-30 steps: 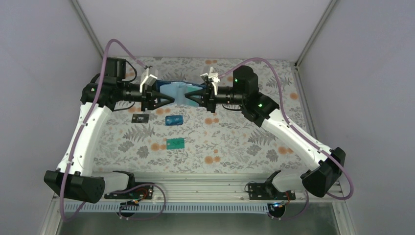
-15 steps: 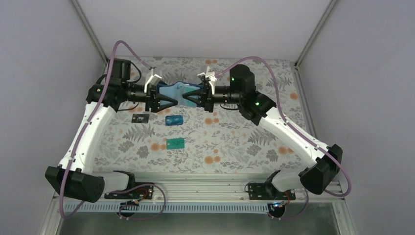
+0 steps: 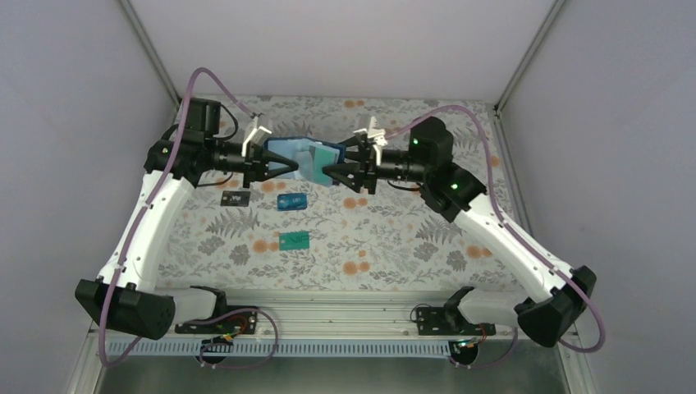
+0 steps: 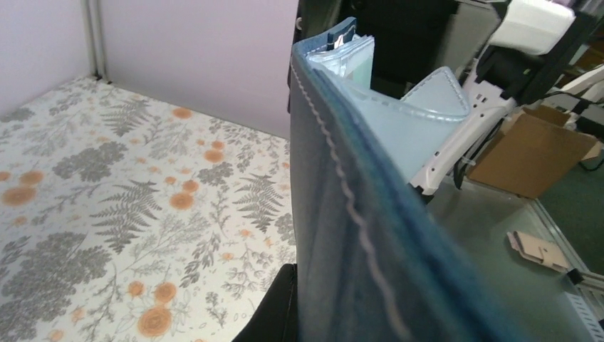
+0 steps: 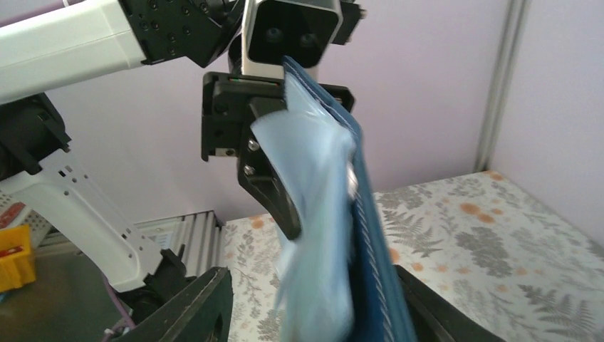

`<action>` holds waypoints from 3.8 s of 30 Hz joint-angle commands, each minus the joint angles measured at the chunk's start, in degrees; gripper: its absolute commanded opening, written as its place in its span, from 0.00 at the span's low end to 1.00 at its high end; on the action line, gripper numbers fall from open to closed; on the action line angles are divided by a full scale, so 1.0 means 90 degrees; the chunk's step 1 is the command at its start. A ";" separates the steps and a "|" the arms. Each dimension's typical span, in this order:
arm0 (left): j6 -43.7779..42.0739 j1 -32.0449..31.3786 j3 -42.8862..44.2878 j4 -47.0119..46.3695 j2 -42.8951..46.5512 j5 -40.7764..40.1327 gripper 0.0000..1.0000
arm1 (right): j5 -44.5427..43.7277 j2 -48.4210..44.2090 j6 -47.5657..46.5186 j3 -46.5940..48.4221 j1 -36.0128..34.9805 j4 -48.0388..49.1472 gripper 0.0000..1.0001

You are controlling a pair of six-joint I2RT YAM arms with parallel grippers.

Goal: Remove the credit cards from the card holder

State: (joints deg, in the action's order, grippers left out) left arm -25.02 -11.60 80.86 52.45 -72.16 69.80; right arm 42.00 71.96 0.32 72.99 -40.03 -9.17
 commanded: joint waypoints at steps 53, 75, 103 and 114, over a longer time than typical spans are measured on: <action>-0.1199 0.0136 0.0206 0.0793 0.0130 0.1143 0.02 | 0.0928 -0.0792 -0.0921 -0.0832 0.0186 0.0251 0.47; -0.1266 0.0146 0.0185 0.0835 0.0207 0.1109 0.02 | 0.0909 -0.0594 -0.0177 -0.0581 0.0753 0.0279 0.38; -0.0949 0.0138 0.0033 0.0567 0.0159 0.0904 0.02 | 0.1008 0.0102 0.0262 -0.0066 0.0482 0.0386 0.43; -0.0815 0.0146 0.0010 0.0463 0.0158 0.0784 0.02 | 0.1338 0.0119 -0.0122 0.0029 0.0161 0.0086 0.63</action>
State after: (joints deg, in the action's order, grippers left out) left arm -32.51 -10.39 81.21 58.72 -71.00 76.51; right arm 53.82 73.28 0.30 71.40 -37.15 -7.42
